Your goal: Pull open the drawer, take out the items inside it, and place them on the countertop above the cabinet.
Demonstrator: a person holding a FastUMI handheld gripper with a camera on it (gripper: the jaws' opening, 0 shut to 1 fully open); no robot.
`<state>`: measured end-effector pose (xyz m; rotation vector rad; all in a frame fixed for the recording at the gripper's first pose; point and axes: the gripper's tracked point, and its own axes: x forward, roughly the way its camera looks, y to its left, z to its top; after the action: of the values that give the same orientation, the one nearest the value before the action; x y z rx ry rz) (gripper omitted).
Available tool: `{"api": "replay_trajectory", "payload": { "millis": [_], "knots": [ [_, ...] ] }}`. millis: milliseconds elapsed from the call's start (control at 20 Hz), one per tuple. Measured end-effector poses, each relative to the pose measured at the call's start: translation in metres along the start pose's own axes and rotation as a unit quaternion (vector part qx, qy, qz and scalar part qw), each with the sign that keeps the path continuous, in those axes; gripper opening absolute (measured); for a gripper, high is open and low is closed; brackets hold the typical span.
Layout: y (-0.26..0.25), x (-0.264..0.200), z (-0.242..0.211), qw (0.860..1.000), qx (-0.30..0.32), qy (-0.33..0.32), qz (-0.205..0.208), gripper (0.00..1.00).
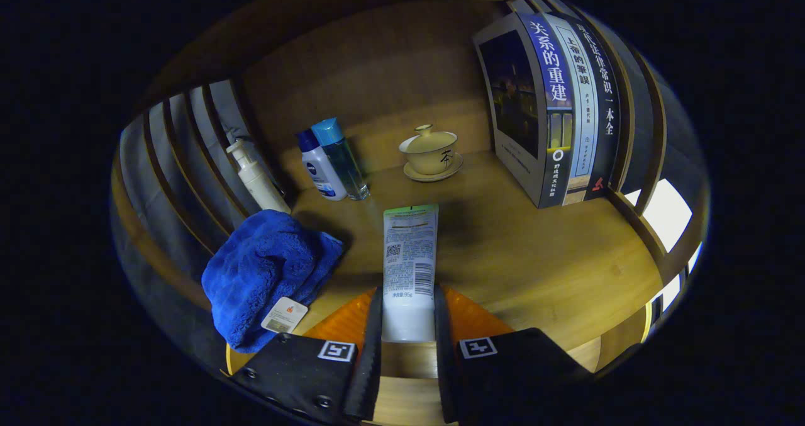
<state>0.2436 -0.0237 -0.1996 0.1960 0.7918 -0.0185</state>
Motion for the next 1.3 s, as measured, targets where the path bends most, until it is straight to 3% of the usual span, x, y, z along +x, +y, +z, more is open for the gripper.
{"api": "replay_trajectory", "payload": {
  "millis": [200,450,750,1300],
  "knots": [
    [0.004,0.0,0.0,1.0,0.002,-0.002,0.01,0.52],
    [0.007,-0.001,0.002,1.0,0.008,-0.014,0.011,0.85],
    [0.013,-0.017,0.013,0.999,-0.002,-0.043,0.011,0.99],
    [0.048,-0.123,0.026,0.983,-0.076,-0.168,0.021,0.99]
  ]
}}
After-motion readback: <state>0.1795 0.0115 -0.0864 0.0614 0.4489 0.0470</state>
